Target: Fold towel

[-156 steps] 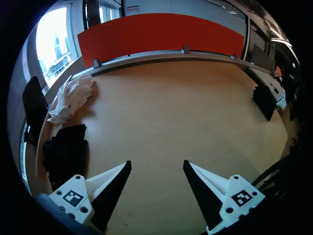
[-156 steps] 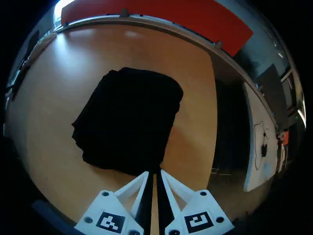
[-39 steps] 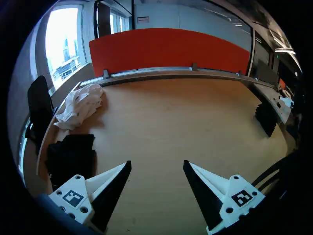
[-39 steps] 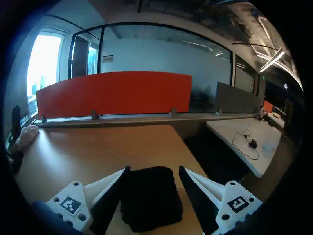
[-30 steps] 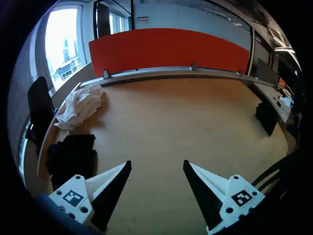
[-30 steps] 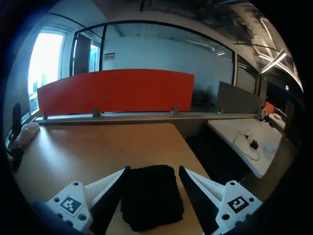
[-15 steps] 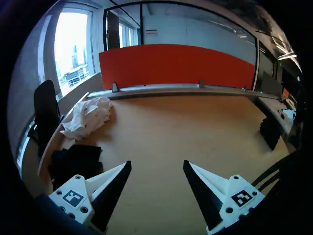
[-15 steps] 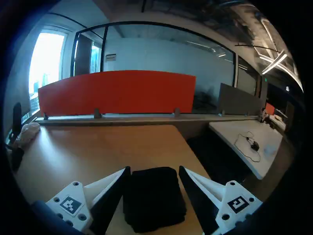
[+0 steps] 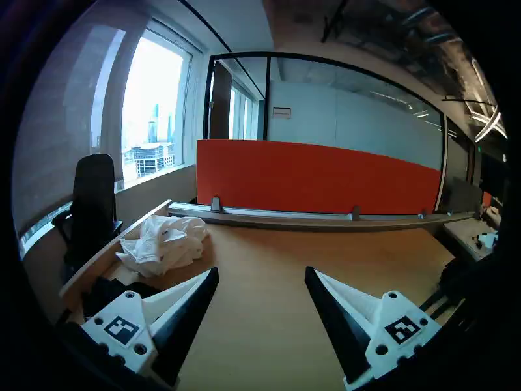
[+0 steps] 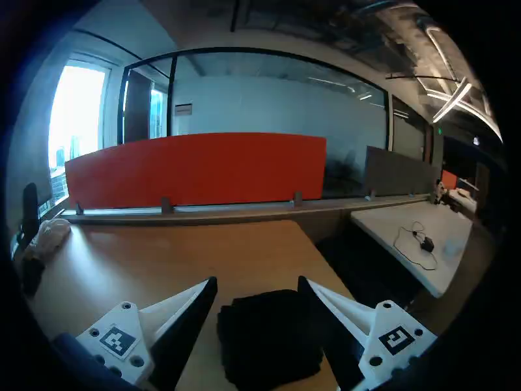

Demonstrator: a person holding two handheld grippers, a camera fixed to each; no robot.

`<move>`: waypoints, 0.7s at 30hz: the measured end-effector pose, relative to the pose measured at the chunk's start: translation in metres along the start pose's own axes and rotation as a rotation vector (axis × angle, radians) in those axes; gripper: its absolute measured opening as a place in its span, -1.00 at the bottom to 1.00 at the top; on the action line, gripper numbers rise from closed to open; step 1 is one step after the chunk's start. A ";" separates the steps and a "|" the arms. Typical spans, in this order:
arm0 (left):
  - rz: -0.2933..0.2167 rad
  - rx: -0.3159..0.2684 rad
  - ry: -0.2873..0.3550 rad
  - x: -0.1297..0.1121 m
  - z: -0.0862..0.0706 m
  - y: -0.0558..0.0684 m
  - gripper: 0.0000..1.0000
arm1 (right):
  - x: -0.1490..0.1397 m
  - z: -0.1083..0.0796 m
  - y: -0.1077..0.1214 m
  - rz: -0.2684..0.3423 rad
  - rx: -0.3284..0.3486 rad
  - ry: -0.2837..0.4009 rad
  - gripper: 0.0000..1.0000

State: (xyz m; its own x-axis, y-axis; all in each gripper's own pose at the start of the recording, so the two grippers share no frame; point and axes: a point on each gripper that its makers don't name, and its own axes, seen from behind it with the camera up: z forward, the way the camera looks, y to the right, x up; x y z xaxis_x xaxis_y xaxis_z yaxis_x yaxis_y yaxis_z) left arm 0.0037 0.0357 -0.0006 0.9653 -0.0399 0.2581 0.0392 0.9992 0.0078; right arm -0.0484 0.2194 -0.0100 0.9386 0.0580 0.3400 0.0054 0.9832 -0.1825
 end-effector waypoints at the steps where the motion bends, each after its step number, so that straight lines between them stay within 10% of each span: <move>1: -0.005 0.003 0.009 0.003 0.001 -0.002 0.97 | 0.000 0.000 0.000 0.000 -0.001 0.002 0.91; 21: -0.027 0.017 0.105 0.039 0.008 -0.014 0.97 | 0.045 -0.012 -0.034 0.003 0.030 0.137 0.93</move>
State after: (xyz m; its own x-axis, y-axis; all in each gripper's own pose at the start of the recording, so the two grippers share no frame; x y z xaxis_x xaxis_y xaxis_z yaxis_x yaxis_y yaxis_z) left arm 0.0385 0.0198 0.0166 0.9857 -0.0660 0.1549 0.0620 0.9976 0.0303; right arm -0.0025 0.1867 -0.0001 0.9769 0.0387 0.2104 -0.0057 0.9879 -0.1551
